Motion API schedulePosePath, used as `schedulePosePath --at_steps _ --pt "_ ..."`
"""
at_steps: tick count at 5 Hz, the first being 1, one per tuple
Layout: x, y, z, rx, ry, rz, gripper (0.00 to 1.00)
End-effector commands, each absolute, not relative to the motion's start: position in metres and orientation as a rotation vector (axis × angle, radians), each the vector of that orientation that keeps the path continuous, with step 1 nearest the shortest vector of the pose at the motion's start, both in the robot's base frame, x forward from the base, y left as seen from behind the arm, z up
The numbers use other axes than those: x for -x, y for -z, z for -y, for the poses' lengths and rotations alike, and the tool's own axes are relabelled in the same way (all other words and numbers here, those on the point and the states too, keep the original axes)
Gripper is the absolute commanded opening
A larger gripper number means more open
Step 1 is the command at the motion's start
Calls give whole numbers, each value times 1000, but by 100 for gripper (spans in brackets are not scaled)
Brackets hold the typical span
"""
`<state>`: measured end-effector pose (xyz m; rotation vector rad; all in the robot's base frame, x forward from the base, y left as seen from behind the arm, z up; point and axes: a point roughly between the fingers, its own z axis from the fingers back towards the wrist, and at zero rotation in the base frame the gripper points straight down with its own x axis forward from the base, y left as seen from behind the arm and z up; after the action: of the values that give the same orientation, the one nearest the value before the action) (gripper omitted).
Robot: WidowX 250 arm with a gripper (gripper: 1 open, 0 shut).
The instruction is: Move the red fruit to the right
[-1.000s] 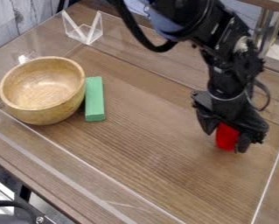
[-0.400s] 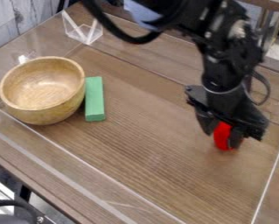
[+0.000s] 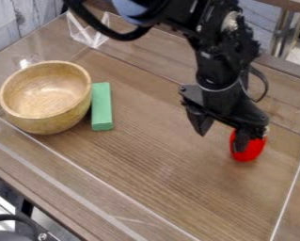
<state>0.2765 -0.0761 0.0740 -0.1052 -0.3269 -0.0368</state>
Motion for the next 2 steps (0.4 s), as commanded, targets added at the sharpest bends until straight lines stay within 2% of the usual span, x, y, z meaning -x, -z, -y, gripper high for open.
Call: schedulePosePath --at_steps 1,2 --pt "-291 -90 73 100 -40 378 100" --pt "-291 -85 72 99 -38 372 100"
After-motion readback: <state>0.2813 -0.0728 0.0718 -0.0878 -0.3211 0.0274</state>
